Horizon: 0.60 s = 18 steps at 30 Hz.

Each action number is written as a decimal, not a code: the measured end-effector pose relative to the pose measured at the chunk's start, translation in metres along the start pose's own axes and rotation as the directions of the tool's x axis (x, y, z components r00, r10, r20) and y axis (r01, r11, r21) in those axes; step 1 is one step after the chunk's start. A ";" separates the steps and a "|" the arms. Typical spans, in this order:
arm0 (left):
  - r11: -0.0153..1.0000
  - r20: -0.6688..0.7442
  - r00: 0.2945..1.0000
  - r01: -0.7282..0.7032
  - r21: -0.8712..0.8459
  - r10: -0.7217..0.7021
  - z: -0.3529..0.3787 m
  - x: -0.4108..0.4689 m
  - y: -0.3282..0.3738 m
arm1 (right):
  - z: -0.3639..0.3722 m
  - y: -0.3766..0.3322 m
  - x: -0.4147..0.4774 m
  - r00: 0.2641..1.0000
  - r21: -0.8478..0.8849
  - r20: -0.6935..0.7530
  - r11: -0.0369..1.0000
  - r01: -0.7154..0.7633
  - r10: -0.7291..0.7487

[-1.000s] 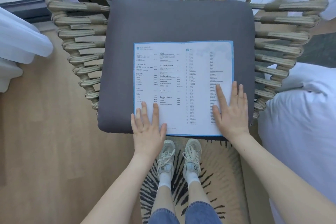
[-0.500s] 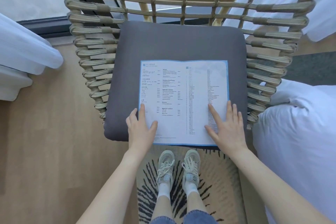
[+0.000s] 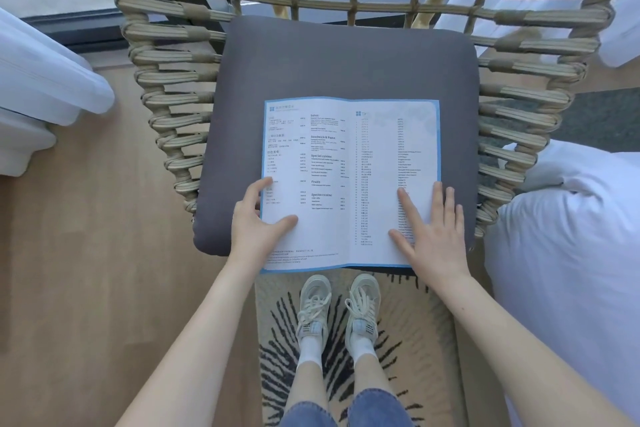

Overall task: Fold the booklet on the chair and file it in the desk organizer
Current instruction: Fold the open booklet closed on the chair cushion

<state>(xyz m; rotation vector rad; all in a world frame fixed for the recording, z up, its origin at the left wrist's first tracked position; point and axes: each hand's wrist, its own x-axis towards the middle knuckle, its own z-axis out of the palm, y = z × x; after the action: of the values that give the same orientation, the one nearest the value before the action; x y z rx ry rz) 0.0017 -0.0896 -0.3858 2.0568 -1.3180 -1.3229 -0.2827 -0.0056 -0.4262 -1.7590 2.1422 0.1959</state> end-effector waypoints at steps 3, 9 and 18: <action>0.998 0.007 1.000 -0.029 -0.048 0.030 -0.006 -0.004 0.008 | -0.001 0.000 0.000 1.000 -0.001 0.002 1.000 -0.002 0.002; 0.983 0.012 0.986 -0.164 -0.085 0.165 0.006 -0.036 0.048 | -0.004 0.002 0.002 0.999 0.011 0.046 1.000 -0.003 0.003; 0.936 0.170 0.922 -0.331 -0.117 0.347 0.086 -0.069 0.090 | -0.012 0.012 0.003 0.995 0.425 -0.060 0.904 -0.049 0.083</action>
<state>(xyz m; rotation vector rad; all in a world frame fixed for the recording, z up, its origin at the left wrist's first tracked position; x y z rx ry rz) -0.1264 -0.0614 -0.3302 1.5837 -1.5829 -1.4093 -0.2973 -0.0094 -0.4176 -1.4614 2.0981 -0.3075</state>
